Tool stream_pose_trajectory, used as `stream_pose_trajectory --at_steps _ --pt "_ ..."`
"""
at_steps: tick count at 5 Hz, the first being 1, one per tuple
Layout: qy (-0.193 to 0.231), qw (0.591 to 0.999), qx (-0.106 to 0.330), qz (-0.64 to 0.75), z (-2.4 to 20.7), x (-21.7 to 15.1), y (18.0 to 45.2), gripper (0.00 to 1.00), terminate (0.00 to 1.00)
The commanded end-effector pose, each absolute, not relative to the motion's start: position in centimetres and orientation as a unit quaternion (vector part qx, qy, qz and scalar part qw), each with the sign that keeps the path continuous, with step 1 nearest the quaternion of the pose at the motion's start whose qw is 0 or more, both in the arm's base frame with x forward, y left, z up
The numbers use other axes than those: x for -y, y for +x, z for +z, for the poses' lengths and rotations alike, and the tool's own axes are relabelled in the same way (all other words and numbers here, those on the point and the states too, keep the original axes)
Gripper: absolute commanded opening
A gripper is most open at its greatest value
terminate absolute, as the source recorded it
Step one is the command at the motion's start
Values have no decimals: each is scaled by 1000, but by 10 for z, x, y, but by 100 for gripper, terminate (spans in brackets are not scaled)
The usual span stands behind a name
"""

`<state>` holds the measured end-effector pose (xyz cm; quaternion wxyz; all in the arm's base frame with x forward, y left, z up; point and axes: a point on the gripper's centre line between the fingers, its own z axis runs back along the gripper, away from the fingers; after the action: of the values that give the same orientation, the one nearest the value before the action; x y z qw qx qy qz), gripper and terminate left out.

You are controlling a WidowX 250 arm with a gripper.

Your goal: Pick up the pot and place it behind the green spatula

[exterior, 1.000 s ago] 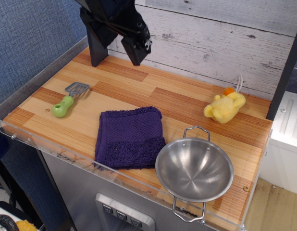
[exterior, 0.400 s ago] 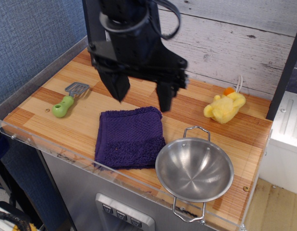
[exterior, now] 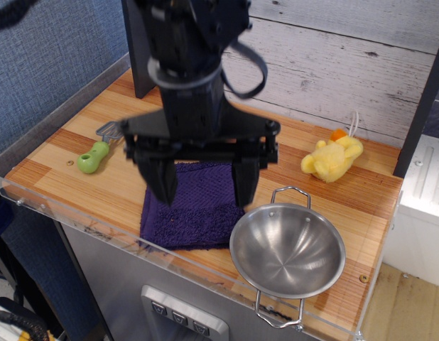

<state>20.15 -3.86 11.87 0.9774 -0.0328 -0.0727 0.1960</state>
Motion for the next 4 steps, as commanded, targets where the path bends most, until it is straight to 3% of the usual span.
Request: stream_pose_trajectory --at_steps 1,4 --pt "-54 969 54 233 100 36 216 100 0" --pt "-29 975 69 207 59 51 243 100 0"
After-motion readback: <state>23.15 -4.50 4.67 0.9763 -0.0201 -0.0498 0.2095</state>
